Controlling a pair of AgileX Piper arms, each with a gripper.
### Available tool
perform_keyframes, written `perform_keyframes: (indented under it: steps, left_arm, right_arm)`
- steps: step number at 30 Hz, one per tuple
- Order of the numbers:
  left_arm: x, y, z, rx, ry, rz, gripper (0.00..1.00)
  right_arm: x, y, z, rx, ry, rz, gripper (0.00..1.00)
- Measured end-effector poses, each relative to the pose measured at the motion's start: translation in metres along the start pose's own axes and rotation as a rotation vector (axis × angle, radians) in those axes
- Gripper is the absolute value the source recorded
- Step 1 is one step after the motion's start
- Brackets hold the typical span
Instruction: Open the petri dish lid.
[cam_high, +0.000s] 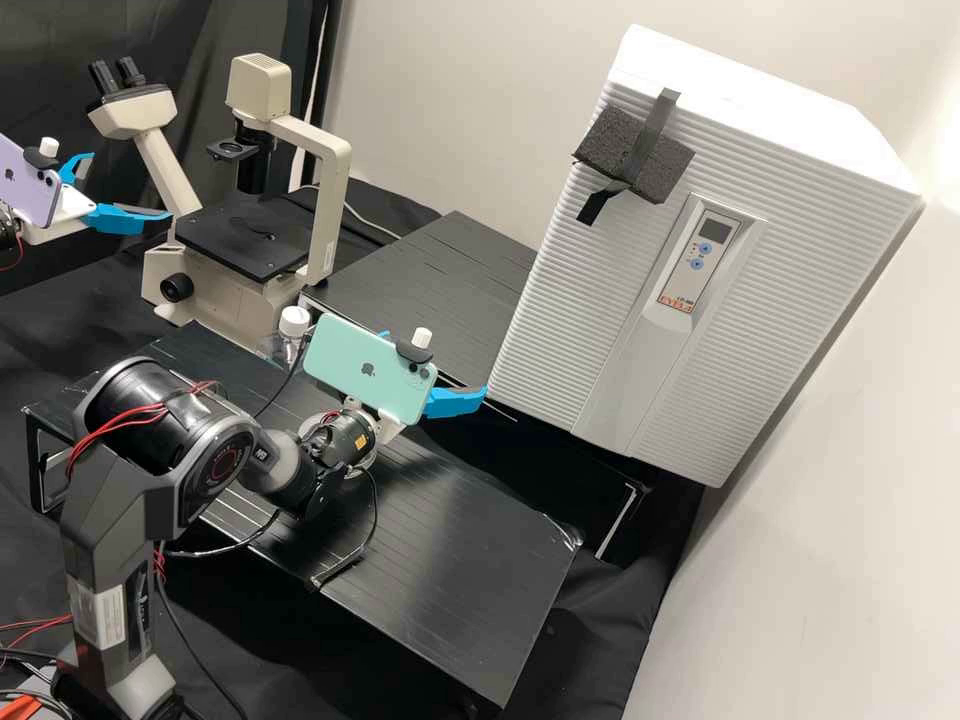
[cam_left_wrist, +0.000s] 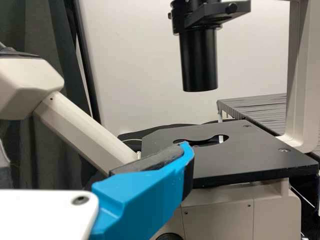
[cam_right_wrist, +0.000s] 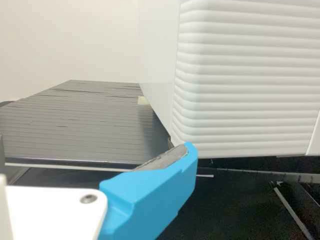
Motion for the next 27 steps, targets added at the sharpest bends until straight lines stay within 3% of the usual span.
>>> perform_keyframes:
  steps: [13, 19, 27]
  left_arm:
    - [0.000, 0.000, 0.000, 0.000, 0.000, 0.000, 1.00]
    - [0.000, 0.000, 0.000, 0.000, 0.000, 0.000, 1.00]
    - [0.000, 0.000, 0.000, 0.000, 0.000, 0.000, 1.00]
  right_arm:
    - [-0.016, 0.002, 0.001, -0.005, 0.001, 0.000, 1.00]
    - [-0.052, 0.009, -0.007, 0.031, 0.084, 0.061, 1.00]
    - [-0.100, -0.003, -0.010, 0.031, 0.194, 0.045, 1.00]
